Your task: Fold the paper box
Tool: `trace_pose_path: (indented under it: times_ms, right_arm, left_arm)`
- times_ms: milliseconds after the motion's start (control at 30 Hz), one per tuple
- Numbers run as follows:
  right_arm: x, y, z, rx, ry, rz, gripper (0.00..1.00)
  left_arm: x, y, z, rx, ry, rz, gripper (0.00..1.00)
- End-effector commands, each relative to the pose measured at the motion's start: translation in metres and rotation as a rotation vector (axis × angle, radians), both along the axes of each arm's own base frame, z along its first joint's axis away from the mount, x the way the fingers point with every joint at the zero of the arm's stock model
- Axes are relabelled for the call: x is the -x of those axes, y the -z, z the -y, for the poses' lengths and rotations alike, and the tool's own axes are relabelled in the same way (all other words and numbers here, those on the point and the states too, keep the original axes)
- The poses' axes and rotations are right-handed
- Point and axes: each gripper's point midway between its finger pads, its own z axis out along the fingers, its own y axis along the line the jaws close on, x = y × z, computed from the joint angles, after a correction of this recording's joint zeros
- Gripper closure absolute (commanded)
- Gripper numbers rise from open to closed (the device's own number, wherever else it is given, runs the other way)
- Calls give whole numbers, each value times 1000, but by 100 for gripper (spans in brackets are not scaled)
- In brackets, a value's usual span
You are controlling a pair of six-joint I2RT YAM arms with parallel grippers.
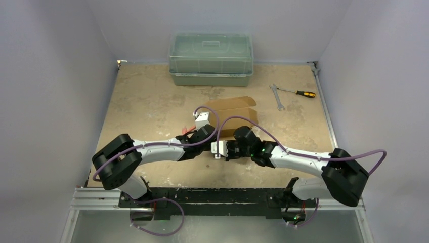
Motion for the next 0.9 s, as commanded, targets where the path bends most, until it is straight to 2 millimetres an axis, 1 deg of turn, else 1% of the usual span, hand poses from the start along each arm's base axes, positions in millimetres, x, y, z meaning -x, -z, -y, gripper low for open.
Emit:
trace_pose_path:
  times_ms: [0,67,200,300,367,467,533,600,733,800,867]
  right_arm:
    - [-18,-15,-4,-60,80,47,96]
    - [-17,-12,-4,-56,77,41,96]
    - [-21,-12,-4,-59,102,42,98]
    - [-20,-11,-5,-62,105,29,98]
    - [-18,-10,-6,-58,91,18,95]
    - [-8,-8,-8,-51,47,-14,87]
    - [-3,-11,-10,-55,18,-30,80]
    - [1,-17,-12,-65,-5,-42,71]
    - [11,-30,-14,-78,-51,-67,53]
    - [18,-40,-15,-86,-89,-76,45]
    - [28,-51,-16,-96,-144,-91,40]
  left_arm:
    - [18,6,-4,22,16,-57,90]
    - [18,5,-6,29,2,-55,85]
    - [19,4,-7,40,-6,-54,79]
    - [19,5,-8,40,-9,-54,78]
    - [18,8,-10,30,-16,-54,78]
    - [15,11,-13,9,-32,-49,80]
    - [12,12,-16,-21,-41,-42,81]
    - [8,12,-18,-54,-43,-34,84]
    - [2,13,-20,-121,-34,-21,100]
    - [-1,14,-21,-157,-23,-16,100]
    - [-3,15,-24,-202,-16,-8,100]
